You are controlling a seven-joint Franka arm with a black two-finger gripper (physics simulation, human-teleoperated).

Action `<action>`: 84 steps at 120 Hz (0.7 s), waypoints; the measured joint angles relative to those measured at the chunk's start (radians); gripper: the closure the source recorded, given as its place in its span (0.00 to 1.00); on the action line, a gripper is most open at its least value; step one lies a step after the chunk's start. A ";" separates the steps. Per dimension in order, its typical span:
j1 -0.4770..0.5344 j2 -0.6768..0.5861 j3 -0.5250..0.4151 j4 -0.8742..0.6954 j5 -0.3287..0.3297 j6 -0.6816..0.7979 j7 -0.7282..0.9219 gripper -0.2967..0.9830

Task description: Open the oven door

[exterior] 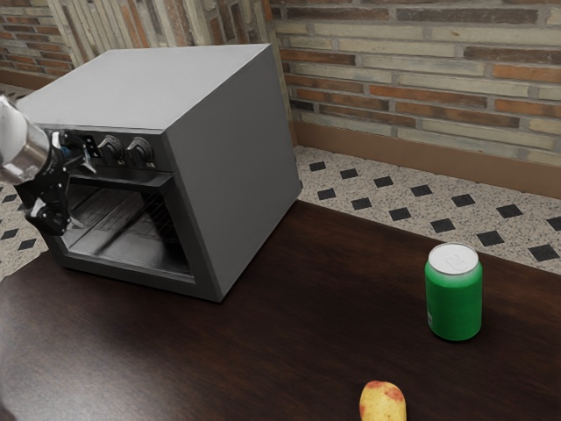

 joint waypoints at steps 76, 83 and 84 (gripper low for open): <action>0.134 -0.264 0.000 -0.286 -0.020 0.027 -0.007 0.23; 0.165 -0.302 0.000 -0.319 -0.032 0.028 -0.006 0.23; 0.170 -0.307 0.000 -0.324 -0.033 0.028 -0.006 0.23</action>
